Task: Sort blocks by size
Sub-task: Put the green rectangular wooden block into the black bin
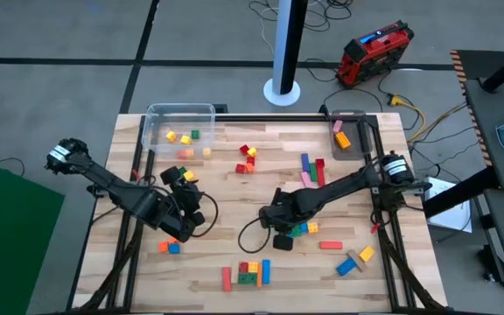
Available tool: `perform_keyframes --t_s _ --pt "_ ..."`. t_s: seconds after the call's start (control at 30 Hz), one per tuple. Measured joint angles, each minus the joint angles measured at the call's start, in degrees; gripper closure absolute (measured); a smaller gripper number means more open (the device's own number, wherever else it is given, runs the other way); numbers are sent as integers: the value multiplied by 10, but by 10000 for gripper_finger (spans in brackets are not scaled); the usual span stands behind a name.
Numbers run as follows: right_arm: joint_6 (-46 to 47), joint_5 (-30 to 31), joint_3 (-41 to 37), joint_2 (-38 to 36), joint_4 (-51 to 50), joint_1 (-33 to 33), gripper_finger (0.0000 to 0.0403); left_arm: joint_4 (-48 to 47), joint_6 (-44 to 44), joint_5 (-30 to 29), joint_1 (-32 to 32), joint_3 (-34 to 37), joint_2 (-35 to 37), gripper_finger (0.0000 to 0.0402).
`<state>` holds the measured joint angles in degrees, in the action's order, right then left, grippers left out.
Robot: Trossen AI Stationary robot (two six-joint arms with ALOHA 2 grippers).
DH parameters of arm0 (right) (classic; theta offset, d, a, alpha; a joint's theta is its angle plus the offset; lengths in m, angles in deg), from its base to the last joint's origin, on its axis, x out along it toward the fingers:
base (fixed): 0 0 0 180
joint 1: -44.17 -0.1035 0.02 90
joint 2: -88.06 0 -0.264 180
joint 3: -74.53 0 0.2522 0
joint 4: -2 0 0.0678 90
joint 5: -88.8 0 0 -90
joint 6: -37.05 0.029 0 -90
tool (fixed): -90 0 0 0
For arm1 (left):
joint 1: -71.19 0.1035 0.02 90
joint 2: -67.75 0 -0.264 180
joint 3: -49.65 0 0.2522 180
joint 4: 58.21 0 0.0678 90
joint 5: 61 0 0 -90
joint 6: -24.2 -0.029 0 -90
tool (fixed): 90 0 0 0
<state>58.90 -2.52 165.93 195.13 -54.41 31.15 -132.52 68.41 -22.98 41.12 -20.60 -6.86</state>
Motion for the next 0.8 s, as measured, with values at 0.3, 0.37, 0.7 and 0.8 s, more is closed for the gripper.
perform_keyframes --t_s 0.3,0.37,0.7,0.8 --pt "11 29 15 9 -45 -1 390 0 0 0 0 0 0 244" --pt "10 29 15 9 -46 0 390 0 0 -1 0 0 0 244" --pt "2 44 13 15 -50 0 390 1 0 -1 0 0 0 244" --pt "-9 44 12 26 -42 0 390 2 0 -1 0 0 0 244"
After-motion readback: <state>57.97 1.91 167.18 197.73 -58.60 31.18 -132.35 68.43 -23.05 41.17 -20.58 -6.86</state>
